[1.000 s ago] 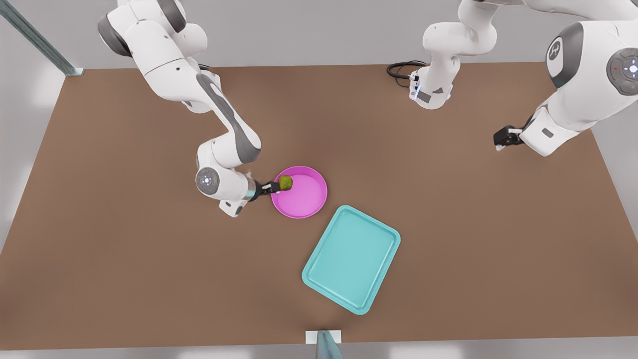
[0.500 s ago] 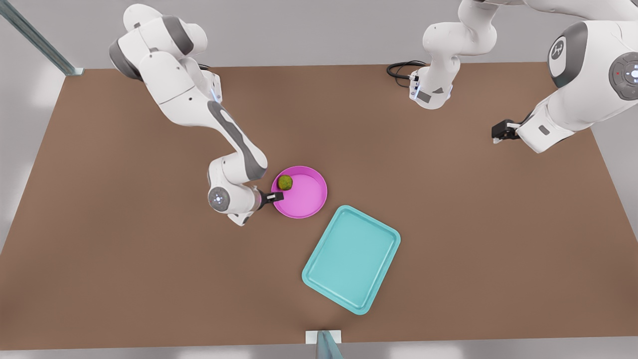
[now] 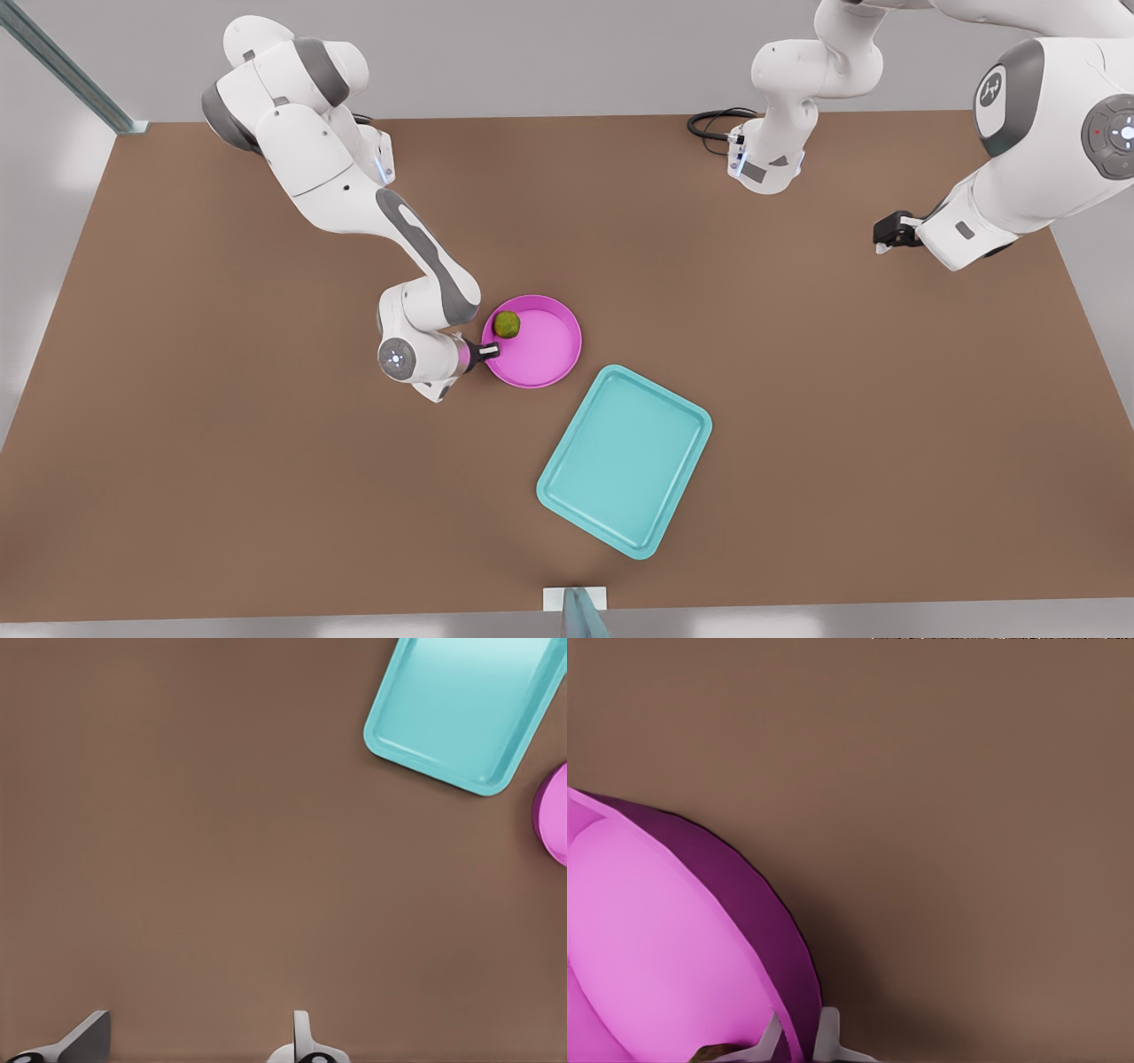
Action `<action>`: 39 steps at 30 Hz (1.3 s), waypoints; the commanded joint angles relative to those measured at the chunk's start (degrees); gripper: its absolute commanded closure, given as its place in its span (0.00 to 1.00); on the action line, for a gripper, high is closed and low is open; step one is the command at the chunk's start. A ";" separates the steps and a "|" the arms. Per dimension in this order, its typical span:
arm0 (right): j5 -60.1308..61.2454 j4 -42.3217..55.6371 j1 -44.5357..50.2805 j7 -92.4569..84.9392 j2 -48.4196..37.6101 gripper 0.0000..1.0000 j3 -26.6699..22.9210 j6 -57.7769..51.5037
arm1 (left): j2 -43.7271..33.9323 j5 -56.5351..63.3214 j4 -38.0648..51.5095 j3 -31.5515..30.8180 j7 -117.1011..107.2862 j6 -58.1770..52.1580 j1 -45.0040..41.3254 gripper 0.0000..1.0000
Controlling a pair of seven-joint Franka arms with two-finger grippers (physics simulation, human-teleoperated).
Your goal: Place the orange on the plate with the left arm and the plate on the tray with the right arm
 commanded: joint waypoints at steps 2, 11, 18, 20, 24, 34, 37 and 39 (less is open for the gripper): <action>-1.11 0.57 0.00 0.53 0.12 0.79 0.01 -0.60 | 0.04 0.03 0.01 -0.01 1.61 -0.04 0.00 0.00; -1.11 1.53 -0.26 0.53 -2.52 0.79 0.19 -3.58 | 0.13 0.04 0.10 -0.01 1.70 -0.04 0.00 0.00; 6.80 13.58 1.67 1.50 -1.90 0.79 -1.22 -5.61 | 0.22 -0.05 0.10 -0.01 1.70 -0.04 0.00 0.00; 11.54 17.26 2.20 1.50 -0.23 0.79 -1.57 -5.34 | 0.22 -0.05 0.10 -0.01 1.70 -0.04 0.00 0.00; 15.94 31.41 6.24 4.84 9.61 0.79 -2.54 -2.18 | 0.22 0.04 0.10 -0.01 1.70 -0.04 0.00 0.00; 16.29 49.08 10.02 6.51 24.20 0.00 -1.93 8.90 | 0.13 0.56 0.10 0.08 1.79 -0.30 0.09 0.00; 16.38 47.42 10.02 6.33 22.71 0.00 0.36 8.81 | 0.13 0.56 0.10 0.08 1.70 -0.21 0.00 0.00; 15.16 40.75 8.18 1.78 16.75 0.00 -0.16 7.93 | 0.13 0.56 0.10 0.08 1.70 -0.30 0.00 0.00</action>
